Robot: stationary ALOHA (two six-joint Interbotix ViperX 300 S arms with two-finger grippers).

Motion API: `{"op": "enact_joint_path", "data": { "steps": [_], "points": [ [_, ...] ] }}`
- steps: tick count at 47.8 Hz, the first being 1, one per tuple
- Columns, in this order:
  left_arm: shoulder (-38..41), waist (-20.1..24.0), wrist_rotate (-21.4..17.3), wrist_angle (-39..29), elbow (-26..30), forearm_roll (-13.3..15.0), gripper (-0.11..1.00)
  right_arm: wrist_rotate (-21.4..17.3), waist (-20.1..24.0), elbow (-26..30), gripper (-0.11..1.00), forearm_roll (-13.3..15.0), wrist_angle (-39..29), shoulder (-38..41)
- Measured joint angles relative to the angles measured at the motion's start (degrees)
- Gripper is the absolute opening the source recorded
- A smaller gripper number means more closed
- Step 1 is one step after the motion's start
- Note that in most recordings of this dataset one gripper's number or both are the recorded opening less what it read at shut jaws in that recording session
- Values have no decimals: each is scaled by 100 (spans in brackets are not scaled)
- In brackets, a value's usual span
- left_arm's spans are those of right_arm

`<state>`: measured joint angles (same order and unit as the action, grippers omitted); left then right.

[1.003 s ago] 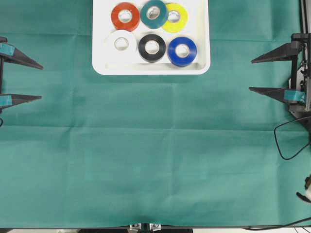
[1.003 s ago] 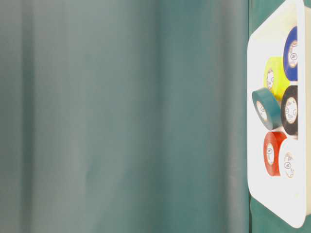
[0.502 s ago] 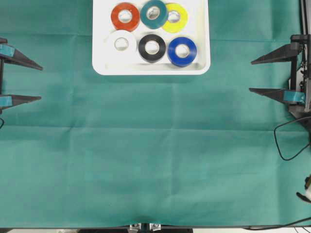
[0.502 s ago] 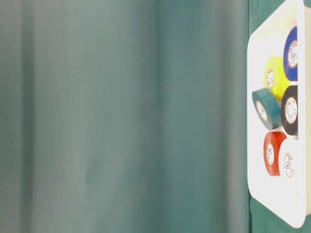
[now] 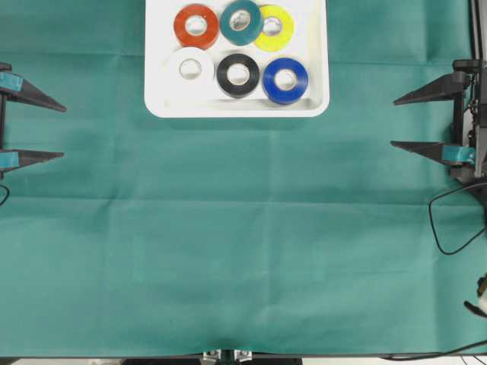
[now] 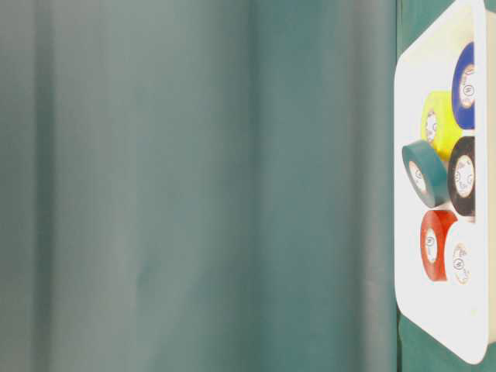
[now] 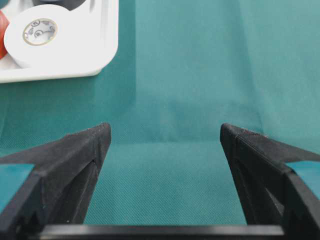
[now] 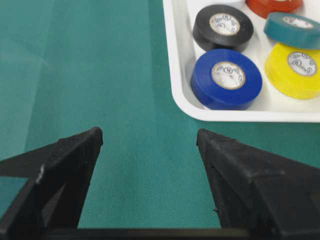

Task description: Put the tape alternately from left to right into the white case.

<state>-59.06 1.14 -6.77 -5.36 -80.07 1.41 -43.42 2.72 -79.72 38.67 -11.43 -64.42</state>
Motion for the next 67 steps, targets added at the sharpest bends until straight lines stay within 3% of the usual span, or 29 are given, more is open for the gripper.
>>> {"op": "enact_joint_path", "data": {
  "steps": [14,31,67],
  "points": [
    [-211,0,0,26,-88,0,74,0,0,-18,84,0,0,-9],
    [-1538,0,0,-70,-352,0,75,0,0,-18,84,0,62,-18],
    [-633,0,0,44,-264,0,75,0,0,-79,84,-9,70,-18]
  ]
}}
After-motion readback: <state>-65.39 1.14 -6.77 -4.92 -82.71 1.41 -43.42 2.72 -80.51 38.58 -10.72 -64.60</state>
